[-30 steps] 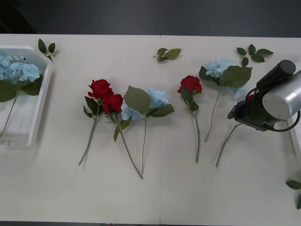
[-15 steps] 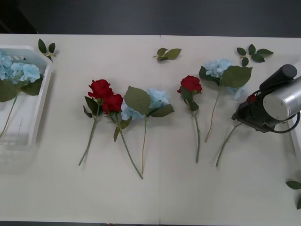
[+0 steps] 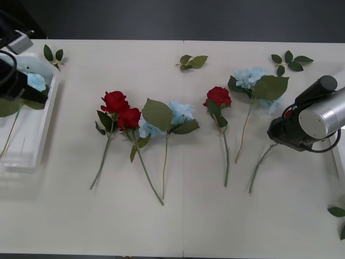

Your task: Put the red flowers into the right box and the blue flowers into the left box

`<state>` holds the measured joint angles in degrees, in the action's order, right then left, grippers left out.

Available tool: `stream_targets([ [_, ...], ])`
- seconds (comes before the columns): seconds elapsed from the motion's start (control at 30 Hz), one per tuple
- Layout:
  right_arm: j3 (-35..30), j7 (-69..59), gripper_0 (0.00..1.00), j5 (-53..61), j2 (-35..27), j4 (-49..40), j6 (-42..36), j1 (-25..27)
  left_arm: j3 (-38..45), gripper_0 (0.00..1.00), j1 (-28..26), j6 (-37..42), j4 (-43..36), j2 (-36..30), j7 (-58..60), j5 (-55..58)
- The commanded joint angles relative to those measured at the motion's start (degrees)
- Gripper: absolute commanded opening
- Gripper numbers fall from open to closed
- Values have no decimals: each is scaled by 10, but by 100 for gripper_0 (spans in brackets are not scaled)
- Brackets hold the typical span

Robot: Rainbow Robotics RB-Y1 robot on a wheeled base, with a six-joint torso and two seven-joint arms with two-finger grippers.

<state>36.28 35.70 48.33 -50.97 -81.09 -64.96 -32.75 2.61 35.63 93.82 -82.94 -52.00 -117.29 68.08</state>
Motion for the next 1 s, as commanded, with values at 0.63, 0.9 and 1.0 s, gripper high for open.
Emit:
stream_targets([
  [0.63,-9,232,0,51,-73,-6,17,-64,-310,100,52,-225,-12,50,202,-39],
  [0.9,-9,395,0,72,-171,-8,-3,-94,-320,100,55,-215,-12,108,288,-134],
  [1.0,-9,437,0,51,-200,-6,-3,-96,-320,100,59,-191,-10,124,319,-170],
])
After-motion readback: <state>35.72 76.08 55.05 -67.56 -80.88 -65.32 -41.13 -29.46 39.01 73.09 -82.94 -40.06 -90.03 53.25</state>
